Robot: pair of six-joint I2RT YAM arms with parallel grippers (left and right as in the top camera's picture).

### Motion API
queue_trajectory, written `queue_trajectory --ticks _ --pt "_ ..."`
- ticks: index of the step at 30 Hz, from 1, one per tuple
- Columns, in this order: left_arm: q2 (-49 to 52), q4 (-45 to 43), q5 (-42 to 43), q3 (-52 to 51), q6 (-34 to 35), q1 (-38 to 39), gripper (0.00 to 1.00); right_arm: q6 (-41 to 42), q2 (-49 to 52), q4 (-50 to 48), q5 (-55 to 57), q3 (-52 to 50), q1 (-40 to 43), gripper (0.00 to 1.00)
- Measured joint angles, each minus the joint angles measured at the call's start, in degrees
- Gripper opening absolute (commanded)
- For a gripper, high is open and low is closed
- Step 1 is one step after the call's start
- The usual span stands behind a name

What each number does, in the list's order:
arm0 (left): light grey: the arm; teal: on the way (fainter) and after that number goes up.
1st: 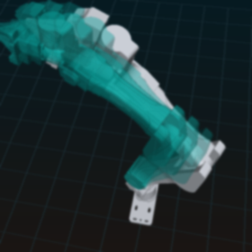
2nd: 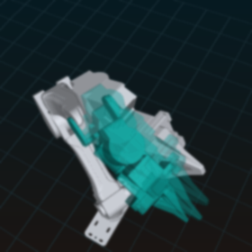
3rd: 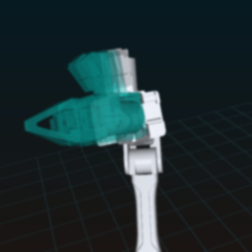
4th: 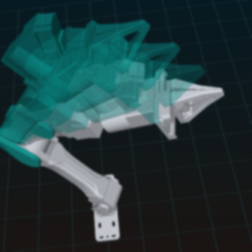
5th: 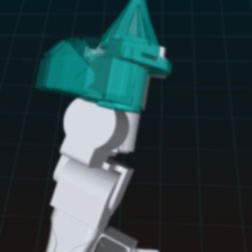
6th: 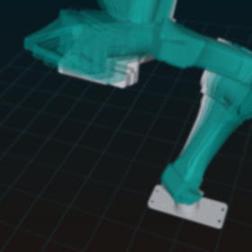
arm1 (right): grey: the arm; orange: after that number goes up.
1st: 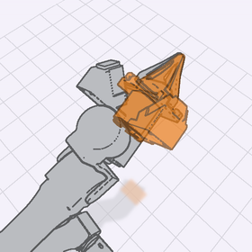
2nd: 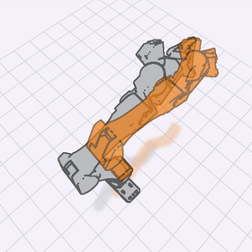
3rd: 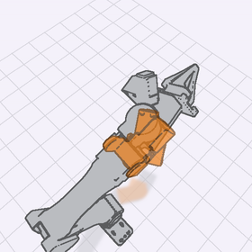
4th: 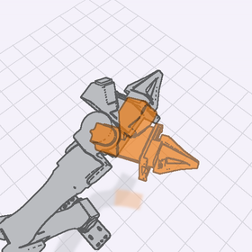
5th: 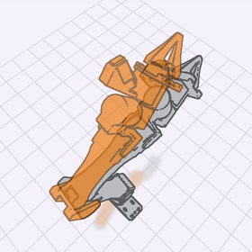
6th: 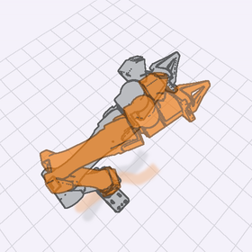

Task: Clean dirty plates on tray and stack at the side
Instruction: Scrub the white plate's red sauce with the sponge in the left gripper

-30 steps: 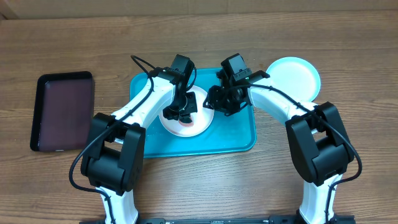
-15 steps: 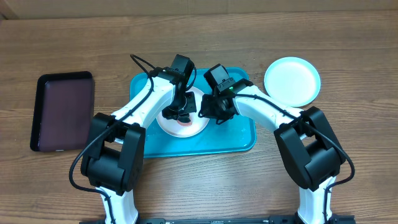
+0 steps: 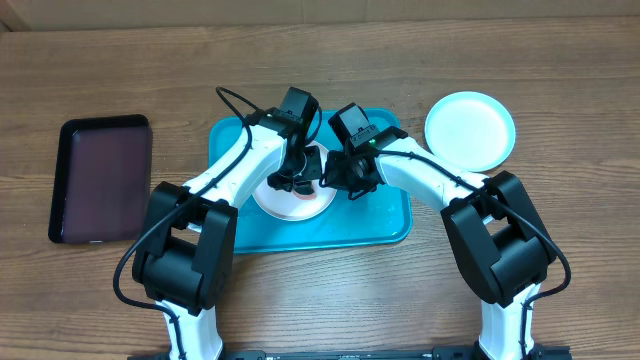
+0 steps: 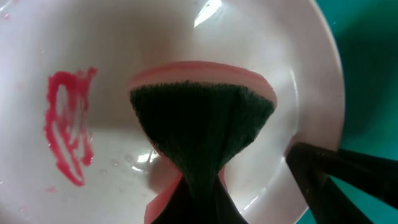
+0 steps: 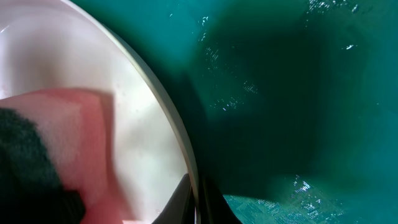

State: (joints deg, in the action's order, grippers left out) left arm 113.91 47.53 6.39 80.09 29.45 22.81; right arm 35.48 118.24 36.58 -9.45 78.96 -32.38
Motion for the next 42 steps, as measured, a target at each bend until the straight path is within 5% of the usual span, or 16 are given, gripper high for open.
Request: queue_trajectory --ticks 9,26,42 --pt "-0.5 -7.3 -0.3 -5.0 0.0 0.0 0.06 0.2 0.0 0.1 0.1 0.0 0.0 0.04" --pt "-1.2 -2.5 -10.6 -5.4 0.0 -5.7 0.04 0.2 0.0 0.1 0.3 0.0 0.0 0.04" --pt "-1.4 -8.4 -3.5 -6.4 0.2 -5.7 0.04 0.3 0.0 0.1 0.3 0.0 0.0 0.04"
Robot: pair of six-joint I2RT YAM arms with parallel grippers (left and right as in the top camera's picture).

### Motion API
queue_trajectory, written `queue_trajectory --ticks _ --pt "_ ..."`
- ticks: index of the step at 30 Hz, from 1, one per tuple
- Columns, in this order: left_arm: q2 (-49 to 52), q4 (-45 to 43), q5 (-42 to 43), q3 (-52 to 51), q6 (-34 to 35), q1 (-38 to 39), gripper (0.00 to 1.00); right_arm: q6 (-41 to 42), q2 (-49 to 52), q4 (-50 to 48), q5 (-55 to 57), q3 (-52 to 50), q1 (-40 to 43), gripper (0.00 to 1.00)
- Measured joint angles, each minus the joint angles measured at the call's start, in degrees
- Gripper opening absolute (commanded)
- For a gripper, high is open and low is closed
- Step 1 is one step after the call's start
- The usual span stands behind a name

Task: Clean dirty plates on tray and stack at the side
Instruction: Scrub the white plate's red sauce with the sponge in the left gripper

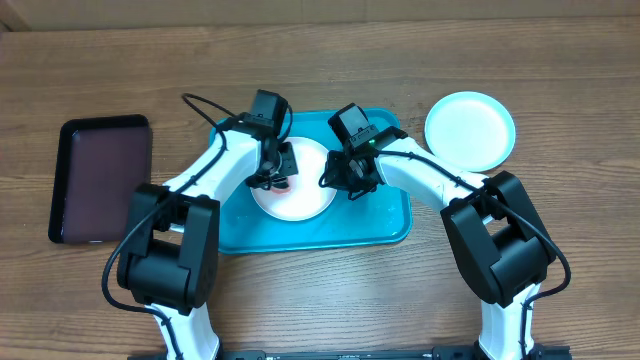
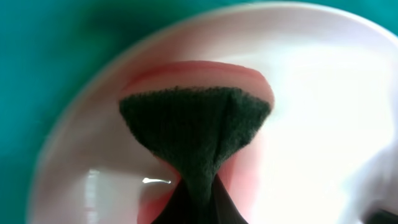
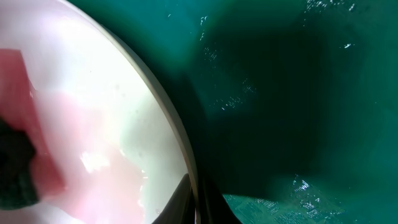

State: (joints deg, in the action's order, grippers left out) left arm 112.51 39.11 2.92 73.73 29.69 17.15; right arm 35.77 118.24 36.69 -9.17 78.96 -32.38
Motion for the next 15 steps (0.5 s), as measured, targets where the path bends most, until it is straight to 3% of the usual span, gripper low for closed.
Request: queue_trajectory --ticks 10,15 --pt "0.0 -0.2 1.0 -0.3 -4.5 1.6 0.04 0.0 0.0 0.1 0.0 0.0 0.0 0.04" --pt "-0.4 2.7 -4.9 -0.7 -6.3 1.9 0.04 0.0 0.0 0.2 0.0 0.0 0.0 0.04"
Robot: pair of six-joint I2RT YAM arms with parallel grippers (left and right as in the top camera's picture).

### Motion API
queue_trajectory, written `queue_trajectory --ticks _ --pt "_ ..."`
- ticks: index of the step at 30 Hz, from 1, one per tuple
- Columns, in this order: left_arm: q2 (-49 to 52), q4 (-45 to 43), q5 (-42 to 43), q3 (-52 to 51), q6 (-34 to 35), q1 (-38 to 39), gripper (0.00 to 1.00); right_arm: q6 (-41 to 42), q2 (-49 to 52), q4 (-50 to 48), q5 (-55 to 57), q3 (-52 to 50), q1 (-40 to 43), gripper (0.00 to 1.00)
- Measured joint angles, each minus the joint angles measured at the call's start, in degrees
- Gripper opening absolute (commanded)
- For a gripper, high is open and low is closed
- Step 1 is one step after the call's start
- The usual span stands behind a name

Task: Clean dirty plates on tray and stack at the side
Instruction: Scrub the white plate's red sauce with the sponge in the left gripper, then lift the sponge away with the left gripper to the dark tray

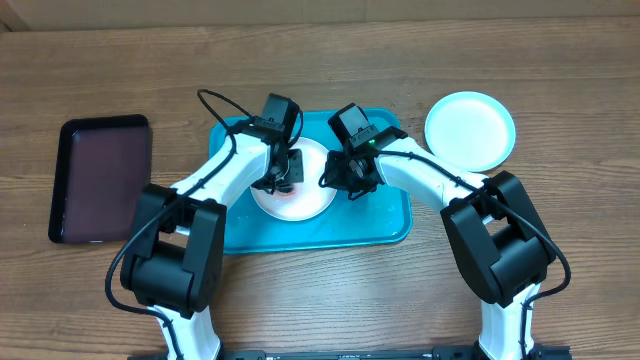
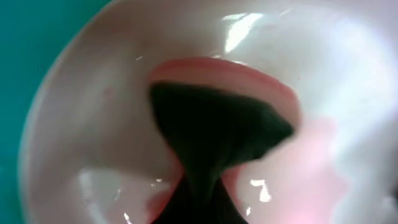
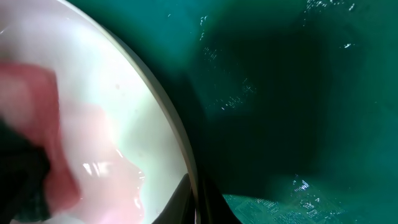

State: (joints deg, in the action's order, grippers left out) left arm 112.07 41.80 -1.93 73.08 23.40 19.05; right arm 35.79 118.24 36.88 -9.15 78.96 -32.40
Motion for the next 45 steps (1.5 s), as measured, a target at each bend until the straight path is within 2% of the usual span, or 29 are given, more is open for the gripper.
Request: queue_trajectory --ticks 6,13,17,24,31,38,45 --pt "-0.2 3.0 -10.4 -0.5 0.1 -0.1 0.04 0.0 0.0 0.0 0.0 0.0 0.0 0.04" --pt "-0.2 3.9 -13.1 -0.1 1.5 -0.4 0.04 0.0 0.0 0.0 0.0 0.0 0.0 0.04" --pt "-0.2 0.1 -7.4 0.0 3.5 -1.2 0.04 0.0 0.0 -0.2 0.0 0.0 0.0 0.04" --pt "0.0 -8.4 11.1 0.1 5.6 -1.1 0.04 0.0 0.0 -0.2 0.0 0.0 0.0 0.04" --pt "0.3 -6.5 16.3 0.1 5.0 2.5 0.04 0.0 0.0 -0.2 0.0 0.0 0.0 0.04" --pt "0.3 1.6 8.8 0.9 4.6 2.1 0.04 0.0 0.0 0.1 0.0 0.0 0.0 0.04" --pt "0.2 7.9 -1.5 2.4 5.0 -2.9 0.04 0.0 0.0 0.1 0.0 0.0 0.0 0.04"
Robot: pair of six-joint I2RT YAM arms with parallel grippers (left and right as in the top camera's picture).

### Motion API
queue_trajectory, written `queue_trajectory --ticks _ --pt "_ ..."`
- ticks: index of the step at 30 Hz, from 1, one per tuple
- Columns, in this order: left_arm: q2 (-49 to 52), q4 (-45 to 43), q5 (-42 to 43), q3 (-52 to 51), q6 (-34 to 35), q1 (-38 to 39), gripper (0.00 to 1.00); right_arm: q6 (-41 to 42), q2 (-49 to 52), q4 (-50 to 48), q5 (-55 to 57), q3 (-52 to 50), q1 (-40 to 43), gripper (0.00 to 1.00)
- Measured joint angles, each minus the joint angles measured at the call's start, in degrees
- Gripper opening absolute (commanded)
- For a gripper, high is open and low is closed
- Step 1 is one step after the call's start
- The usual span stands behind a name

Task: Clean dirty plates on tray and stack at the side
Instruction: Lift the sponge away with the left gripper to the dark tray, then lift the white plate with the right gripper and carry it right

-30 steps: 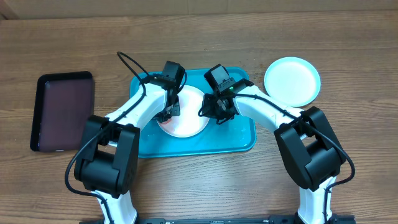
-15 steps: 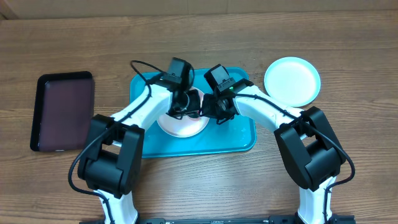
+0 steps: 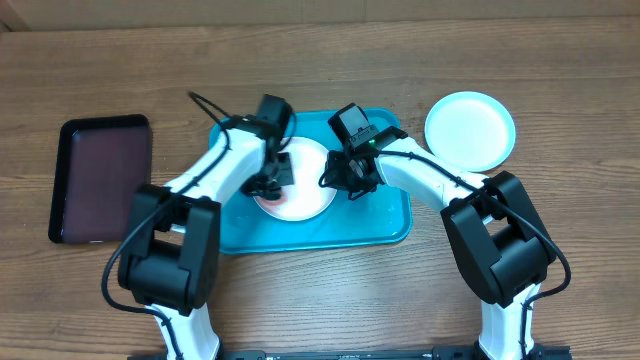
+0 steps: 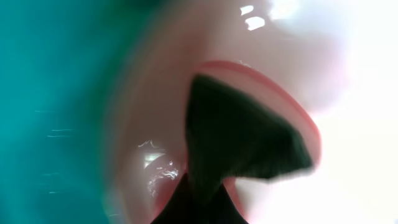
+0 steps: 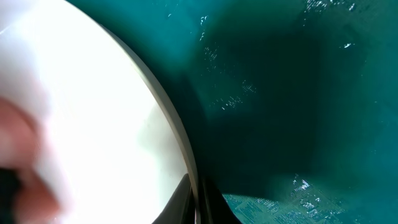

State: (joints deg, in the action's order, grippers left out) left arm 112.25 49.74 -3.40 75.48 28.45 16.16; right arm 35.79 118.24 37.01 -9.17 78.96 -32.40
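A white plate (image 3: 300, 200) lies on the teal tray (image 3: 390, 220). My left gripper (image 3: 268, 180) is shut on a pink sponge with a dark green scouring face (image 4: 249, 130), pressed on the plate's left part near its rim (image 4: 124, 149). The plate there is wet and smeared pink. My right gripper (image 3: 335, 180) is shut on the plate's right rim (image 5: 180, 143), one finger inside and one outside. The sponge shows blurred at the left edge of the right wrist view (image 5: 12, 180).
A clean white plate (image 3: 470, 130) rests on the wooden table right of the tray. A dark tray (image 3: 100, 180) lies at the far left. The tray floor (image 5: 298, 93) right of the plate is bare and wet.
My left gripper with the sponge has shifted toward the plate's left rim. The sponge has nearly left the right wrist view. My right gripper still grips the rim, unmoved.
At first the sponge sat mid-plate beside a red smear, with my right gripper shut on the rim. Then the sponge was at the left rim, then back near the middle with the plate smeared pale pink. Now it is at the left part, and no red streak shows.
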Motion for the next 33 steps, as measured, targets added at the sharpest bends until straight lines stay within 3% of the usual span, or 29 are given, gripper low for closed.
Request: queue_trajectory --ticks 8,15,22,33 --pt "-9.5 2.6 -3.5 4.7 0.1 -6.5 0.04 -1.2 -0.7 2.3 1.3 0.7 0.0 0.04" --pt "-19.3 2.4 -4.4 6.8 0.1 -18.0 0.04 -6.8 -6.8 7.5 13.0 2.9 -1.7 0.04" --pt "-14.3 1.0 -4.9 6.8 0.1 -30.8 0.04 -16.0 -11.8 13.2 31.3 11.4 -9.3 0.04" --pt "-4.1 -2.3 -5.1 6.7 -0.4 -38.6 0.04 -29.7 -12.2 12.5 63.4 13.6 -24.0 0.04"
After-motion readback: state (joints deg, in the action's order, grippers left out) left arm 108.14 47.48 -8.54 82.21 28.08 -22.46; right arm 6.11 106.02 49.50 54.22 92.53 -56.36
